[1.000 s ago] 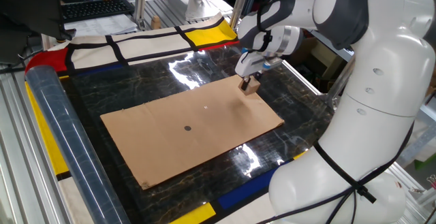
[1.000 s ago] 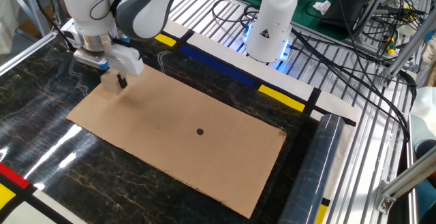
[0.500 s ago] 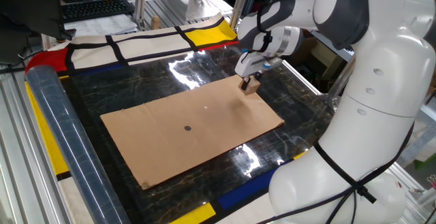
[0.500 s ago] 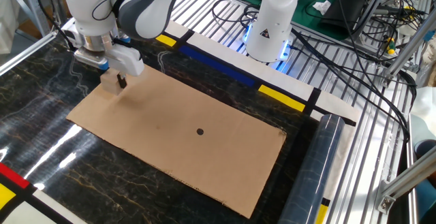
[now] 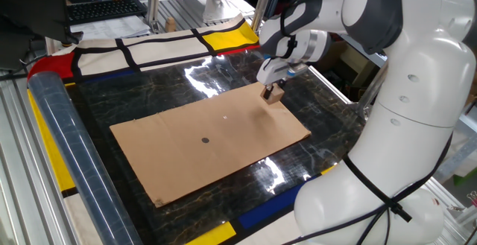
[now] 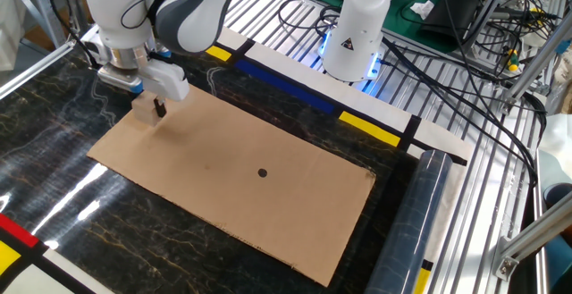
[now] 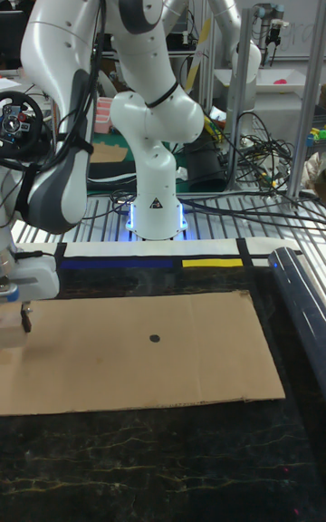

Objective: Grab the block and place it at the designated location

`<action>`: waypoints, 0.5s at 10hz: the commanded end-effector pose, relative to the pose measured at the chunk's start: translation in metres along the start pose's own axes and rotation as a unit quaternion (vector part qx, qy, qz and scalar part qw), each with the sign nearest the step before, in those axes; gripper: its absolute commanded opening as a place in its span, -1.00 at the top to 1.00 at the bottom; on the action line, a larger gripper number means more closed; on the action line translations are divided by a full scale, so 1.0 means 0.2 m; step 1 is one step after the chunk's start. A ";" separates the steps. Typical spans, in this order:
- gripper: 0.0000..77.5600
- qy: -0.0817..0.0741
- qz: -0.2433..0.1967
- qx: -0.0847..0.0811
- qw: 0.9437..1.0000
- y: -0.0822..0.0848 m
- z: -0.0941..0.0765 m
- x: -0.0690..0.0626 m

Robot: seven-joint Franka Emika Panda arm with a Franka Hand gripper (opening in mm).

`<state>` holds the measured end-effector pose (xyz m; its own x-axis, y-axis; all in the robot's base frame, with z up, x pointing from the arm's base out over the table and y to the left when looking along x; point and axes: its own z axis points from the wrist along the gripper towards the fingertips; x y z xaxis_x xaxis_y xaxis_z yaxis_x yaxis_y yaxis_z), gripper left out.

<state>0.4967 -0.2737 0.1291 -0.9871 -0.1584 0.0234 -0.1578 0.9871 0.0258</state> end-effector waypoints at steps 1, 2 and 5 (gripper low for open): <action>0.97 0.037 -0.011 0.027 0.999 -0.01 -0.01 -0.01; 0.97 0.041 -0.020 0.031 0.998 -0.01 -0.01 -0.01; 0.97 0.041 -0.034 0.036 0.998 -0.01 -0.01 -0.01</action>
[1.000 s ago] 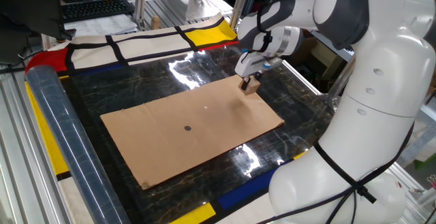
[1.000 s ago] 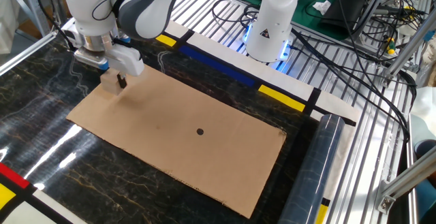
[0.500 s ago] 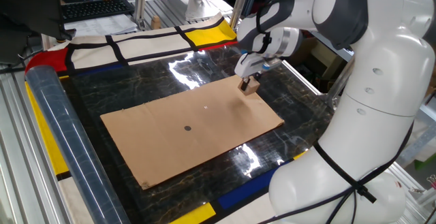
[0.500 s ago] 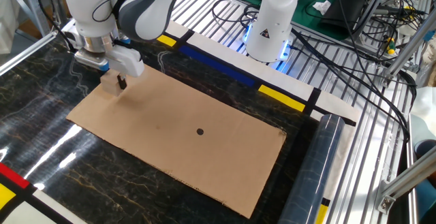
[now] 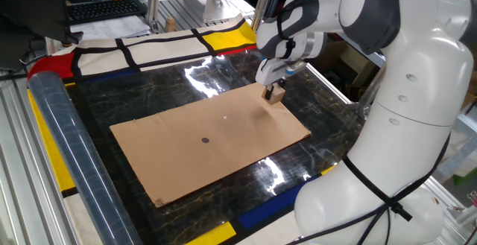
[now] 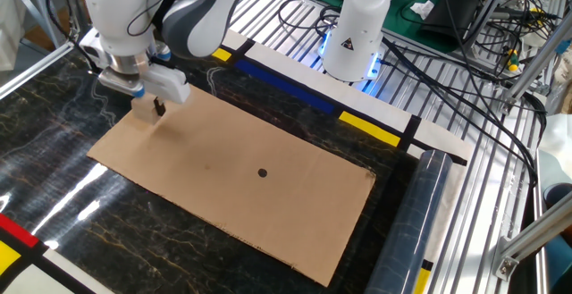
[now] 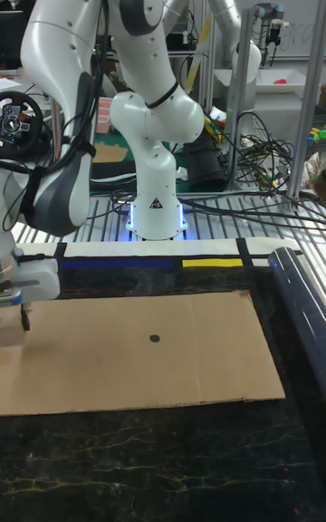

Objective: Grab the block and place it at the designated location

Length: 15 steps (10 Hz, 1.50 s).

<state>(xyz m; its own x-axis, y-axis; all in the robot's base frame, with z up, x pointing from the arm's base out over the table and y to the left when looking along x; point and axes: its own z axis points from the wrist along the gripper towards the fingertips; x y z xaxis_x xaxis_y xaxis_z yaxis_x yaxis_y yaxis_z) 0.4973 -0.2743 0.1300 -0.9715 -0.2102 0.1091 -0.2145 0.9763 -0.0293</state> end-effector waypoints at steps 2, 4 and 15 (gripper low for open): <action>0.97 -0.020 0.028 -0.006 0.999 0.18 0.04 0.00; 0.97 -0.036 0.040 -0.020 0.998 0.34 0.07 0.03; 0.97 -0.042 0.068 -0.026 0.996 0.92 0.05 0.14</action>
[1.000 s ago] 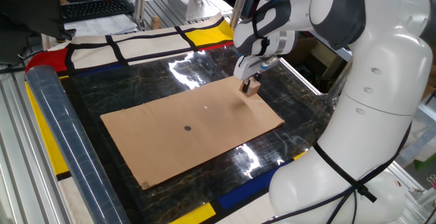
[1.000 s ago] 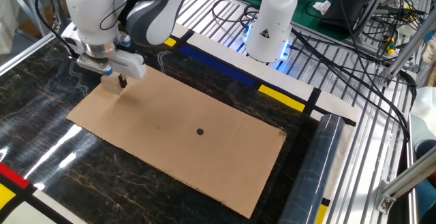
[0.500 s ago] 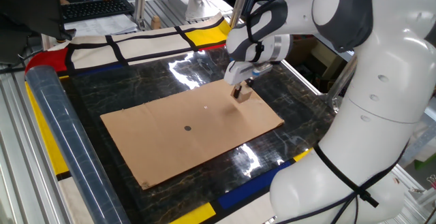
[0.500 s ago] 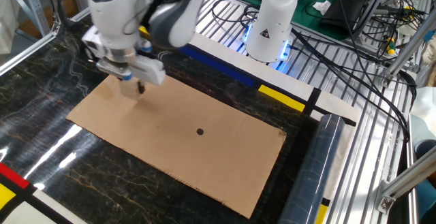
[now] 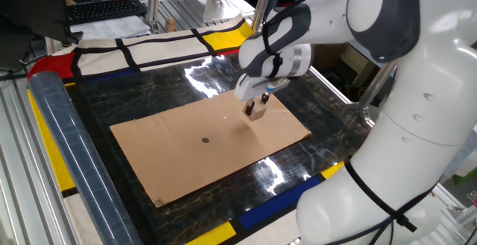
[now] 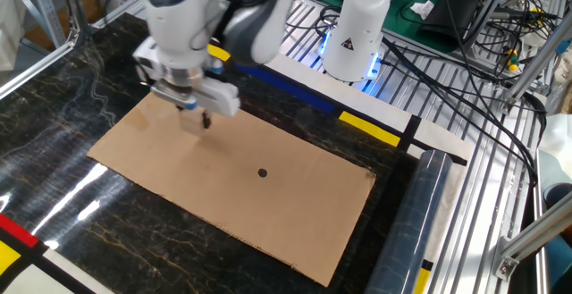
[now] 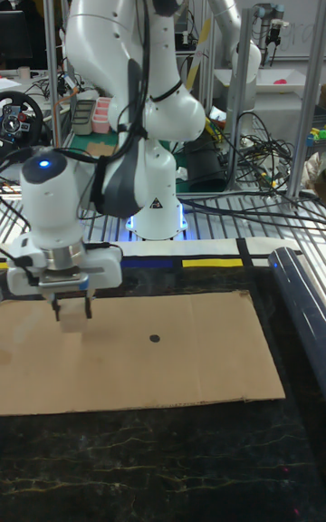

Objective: Grab the block and place it at the designated location

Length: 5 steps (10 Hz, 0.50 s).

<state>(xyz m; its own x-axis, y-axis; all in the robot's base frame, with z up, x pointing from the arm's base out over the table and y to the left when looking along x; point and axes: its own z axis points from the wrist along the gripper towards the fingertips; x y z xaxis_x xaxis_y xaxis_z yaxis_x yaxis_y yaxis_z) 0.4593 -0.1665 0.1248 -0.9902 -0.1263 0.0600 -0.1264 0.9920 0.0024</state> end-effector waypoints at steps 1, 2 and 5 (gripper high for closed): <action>0.97 -0.018 0.018 -0.002 1.000 0.33 0.05 0.10; 0.97 -0.004 0.006 -0.005 1.000 0.33 0.05 0.10; 0.97 0.008 -0.025 -0.002 1.000 0.33 0.05 0.10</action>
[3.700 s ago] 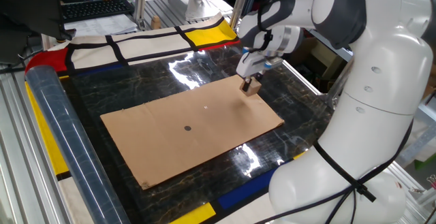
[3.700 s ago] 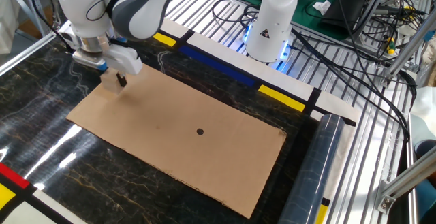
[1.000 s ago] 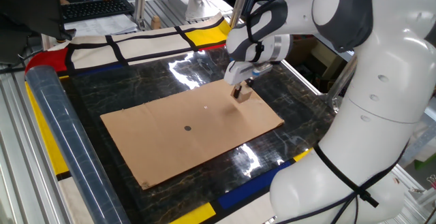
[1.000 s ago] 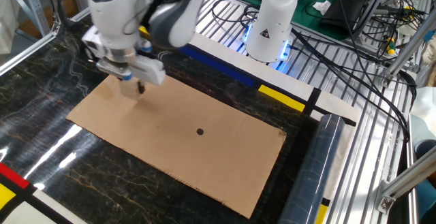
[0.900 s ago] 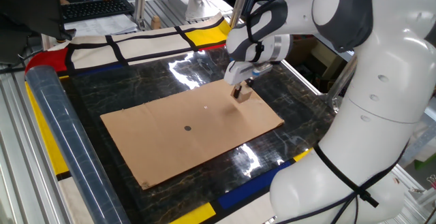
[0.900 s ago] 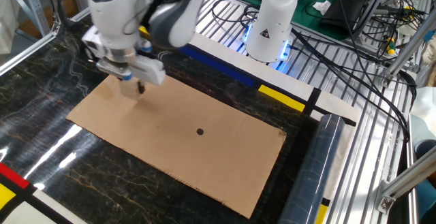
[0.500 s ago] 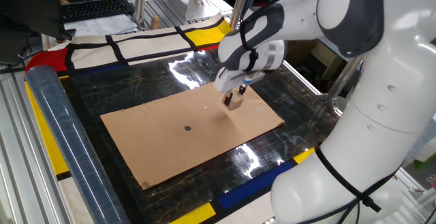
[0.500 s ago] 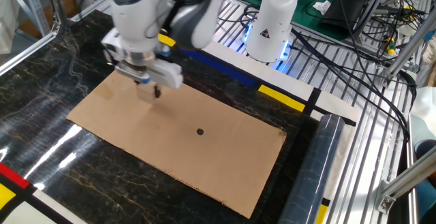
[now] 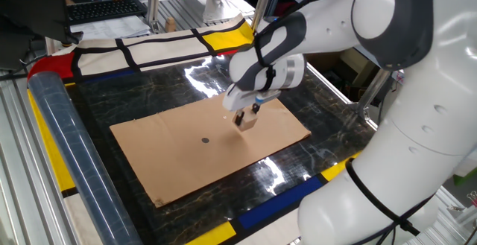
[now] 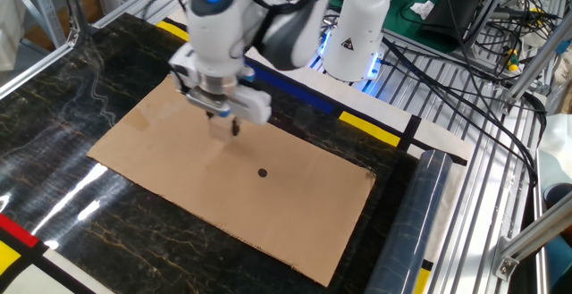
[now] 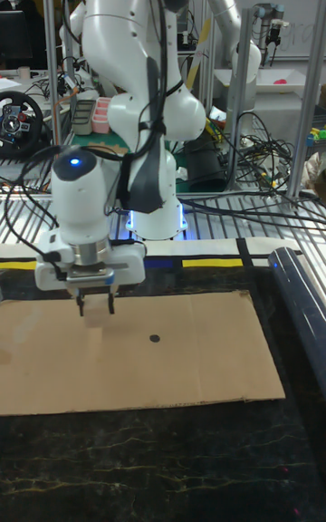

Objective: Grab the block and place it at the designated location

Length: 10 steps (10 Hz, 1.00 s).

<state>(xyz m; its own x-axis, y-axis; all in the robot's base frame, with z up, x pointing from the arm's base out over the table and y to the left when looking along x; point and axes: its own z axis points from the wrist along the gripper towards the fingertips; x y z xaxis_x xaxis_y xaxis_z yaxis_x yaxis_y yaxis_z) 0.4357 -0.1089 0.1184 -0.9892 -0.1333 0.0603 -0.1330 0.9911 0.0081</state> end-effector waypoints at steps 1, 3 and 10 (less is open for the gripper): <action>0.97 0.007 -0.018 0.002 1.000 0.03 0.01 0.02; 0.97 0.006 -0.008 0.007 1.000 0.07 0.00 0.02; 0.97 0.001 0.051 0.026 0.998 0.43 -0.09 -0.02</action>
<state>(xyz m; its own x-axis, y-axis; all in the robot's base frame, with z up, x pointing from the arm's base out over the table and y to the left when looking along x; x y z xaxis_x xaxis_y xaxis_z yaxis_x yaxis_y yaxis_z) 0.4254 -0.0485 0.1358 -0.9946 -0.0857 0.0582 -0.0866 0.9962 -0.0132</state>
